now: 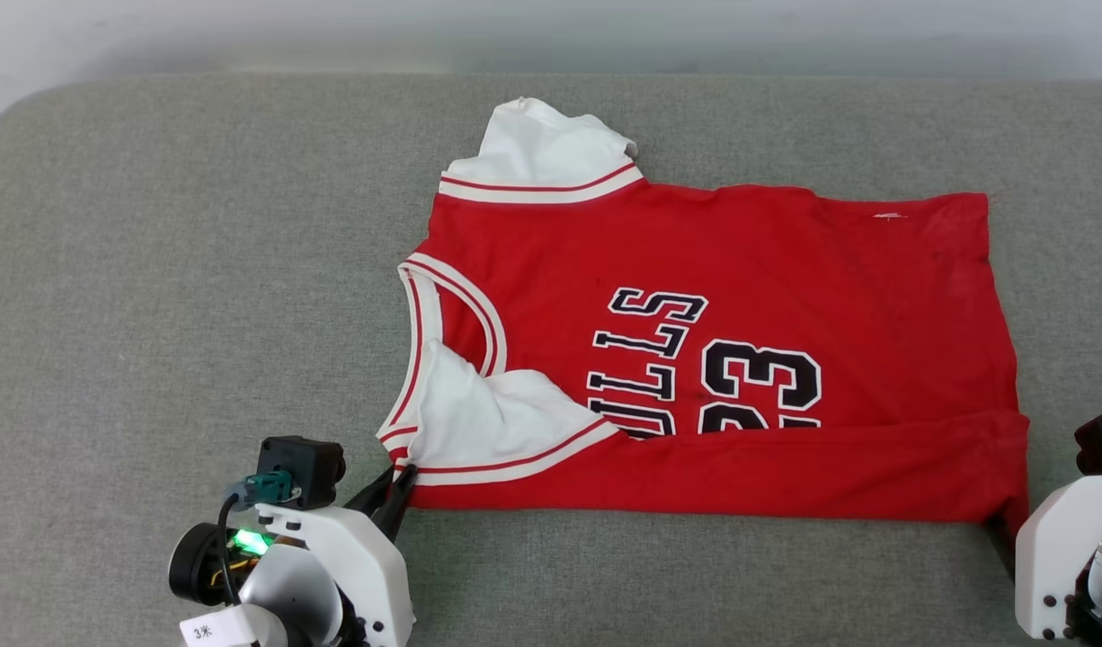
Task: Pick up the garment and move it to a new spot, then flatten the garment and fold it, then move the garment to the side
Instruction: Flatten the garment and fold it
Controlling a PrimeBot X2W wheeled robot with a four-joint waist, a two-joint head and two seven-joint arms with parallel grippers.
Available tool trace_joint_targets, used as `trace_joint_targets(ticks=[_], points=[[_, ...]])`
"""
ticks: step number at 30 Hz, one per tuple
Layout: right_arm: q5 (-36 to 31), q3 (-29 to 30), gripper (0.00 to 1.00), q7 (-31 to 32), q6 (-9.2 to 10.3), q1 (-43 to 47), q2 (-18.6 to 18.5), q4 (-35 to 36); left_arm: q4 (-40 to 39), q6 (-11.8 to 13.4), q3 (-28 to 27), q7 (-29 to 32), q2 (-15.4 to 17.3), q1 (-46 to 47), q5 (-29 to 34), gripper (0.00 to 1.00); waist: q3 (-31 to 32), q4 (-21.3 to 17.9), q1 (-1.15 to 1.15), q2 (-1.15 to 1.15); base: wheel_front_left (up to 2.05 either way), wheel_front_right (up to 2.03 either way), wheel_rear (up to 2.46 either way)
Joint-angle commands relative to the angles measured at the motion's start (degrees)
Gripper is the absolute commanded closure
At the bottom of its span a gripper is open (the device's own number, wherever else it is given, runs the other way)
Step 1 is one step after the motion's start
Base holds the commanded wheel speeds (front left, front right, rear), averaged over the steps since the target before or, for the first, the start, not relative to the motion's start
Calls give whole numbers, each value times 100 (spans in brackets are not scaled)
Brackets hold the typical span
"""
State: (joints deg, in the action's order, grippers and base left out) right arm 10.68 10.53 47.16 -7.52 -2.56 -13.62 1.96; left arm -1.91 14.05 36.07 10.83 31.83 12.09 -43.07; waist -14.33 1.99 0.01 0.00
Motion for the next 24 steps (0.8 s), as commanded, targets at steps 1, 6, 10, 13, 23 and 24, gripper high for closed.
trace_joint_targets(ticks=[1,6,10,13,23,24], points=[[-61,-14,0,-23,7,-65,-30,-57,-52,33,0,10,24,0,32,100,-45,25,-1,0,0,0,0],[-107,-139,0,-83,6,-191,61,-445,-239,117,8,82,76,7,66,100,-167,71,-1,0,0,0,0],[-35,-268,84,-33,5,-216,60,-784,-307,158,28,125,99,7,97,100,-212,86,-1,0,0,0,0],[38,-319,100,-74,7,-207,22,-990,-316,194,46,151,122,-6,102,100,-189,93,-1,0,0,0,0],[308,-283,100,-145,9,-40,-330,-834,-226,247,98,253,195,-270,-10,100,231,15,-1,0,0,0,0],[342,-294,100,-118,9,11,-362,-771,-240,266,95,250,215,-313,-33,100,288,11,-1,0,0,0,0]])
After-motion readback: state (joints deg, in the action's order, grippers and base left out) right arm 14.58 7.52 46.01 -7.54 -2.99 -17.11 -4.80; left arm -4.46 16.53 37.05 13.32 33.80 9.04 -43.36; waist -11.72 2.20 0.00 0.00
